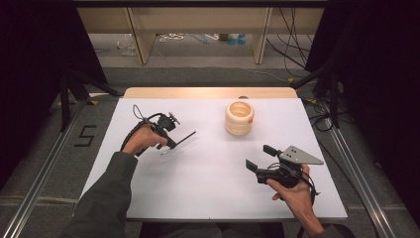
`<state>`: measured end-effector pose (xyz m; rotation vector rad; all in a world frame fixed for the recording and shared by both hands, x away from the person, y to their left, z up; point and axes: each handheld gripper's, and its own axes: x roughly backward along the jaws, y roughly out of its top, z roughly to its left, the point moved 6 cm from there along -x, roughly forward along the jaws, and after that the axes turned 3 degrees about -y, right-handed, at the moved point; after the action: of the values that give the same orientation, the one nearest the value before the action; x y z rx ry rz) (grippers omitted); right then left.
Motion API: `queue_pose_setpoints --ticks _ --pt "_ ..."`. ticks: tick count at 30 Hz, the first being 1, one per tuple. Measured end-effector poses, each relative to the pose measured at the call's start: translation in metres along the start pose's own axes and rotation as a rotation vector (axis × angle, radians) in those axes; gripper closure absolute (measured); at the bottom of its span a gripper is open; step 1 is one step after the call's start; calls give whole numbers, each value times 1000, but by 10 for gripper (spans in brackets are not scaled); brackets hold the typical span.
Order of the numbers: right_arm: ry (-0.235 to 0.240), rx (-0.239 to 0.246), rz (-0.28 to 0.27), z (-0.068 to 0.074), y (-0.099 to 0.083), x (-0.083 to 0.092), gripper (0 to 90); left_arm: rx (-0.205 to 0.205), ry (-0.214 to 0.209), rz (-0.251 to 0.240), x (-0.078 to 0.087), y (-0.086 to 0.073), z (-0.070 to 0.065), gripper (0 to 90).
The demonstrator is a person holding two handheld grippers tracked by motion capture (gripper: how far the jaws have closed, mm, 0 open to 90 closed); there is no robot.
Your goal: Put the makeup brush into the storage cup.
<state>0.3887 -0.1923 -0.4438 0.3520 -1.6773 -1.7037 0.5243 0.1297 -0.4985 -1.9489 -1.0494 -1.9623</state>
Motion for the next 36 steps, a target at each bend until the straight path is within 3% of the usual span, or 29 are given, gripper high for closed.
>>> queue_pose_setpoints --ticks 1,5,6,7,9,12,16,17,19,20,21,23,24,26,28,33,34,35,36 --pt "-3 8 11 1 -1 0 159 -22 -1 -5 3 1 -7 850" --pt "10 10 5 4 -1 -2 159 -50 -16 -17 6 4 -19 850" --pt "11 15 7 4 -1 -2 158 -73 -41 -35 9 7 -29 850" --pt "14 21 9 5 -1 -2 158 -73 -41 -35 9 7 -29 850" --pt "11 38 13 6 -1 -1 158 -113 -68 -42 10 9 -46 850" --pt "30 45 -2 9 0 -3 158 -140 -80 -42 11 10 -64 850" --pt "32 66 5 12 0 -3 158 -157 -102 -66 10 12 -80 850" --pt "34 90 6 13 0 -3 158 -195 -110 -61 10 12 -89 850" --pt "51 103 1 15 0 -4 158 -209 -122 -68 9 12 -98 850" --pt "53 92 14 17 -1 -4 158 -219 -129 -62 9 11 -101 850" --pt "57 119 6 17 0 -4 157 -221 -131 -65 9 11 -105 850" --pt "73 130 -10 20 0 -6 157 -232 -142 -62 8 10 -110 850" --pt "77 131 20 22 -1 -5 157 -237 -141 -59 7 10 -112 850" --pt "102 142 7 27 -1 -7 157 -239 -145 -60 7 9 -115 850" --pt "95 187 21 28 -1 -7 157 -259 -170 -51 6 8 -120 849" --pt "123 234 29 36 -4 -11 159 -255 -177 -48 2 7 -122 850" --pt "122 285 54 39 -6 -12 164 -263 -177 -43 2 6 -122 850" --pt "122 285 54 39 -6 -12 164 -267 -179 -42 1 6 -123 850" --pt "131 326 71 43 -9 -14 165 -273 -188 -41 2 5 -127 850"
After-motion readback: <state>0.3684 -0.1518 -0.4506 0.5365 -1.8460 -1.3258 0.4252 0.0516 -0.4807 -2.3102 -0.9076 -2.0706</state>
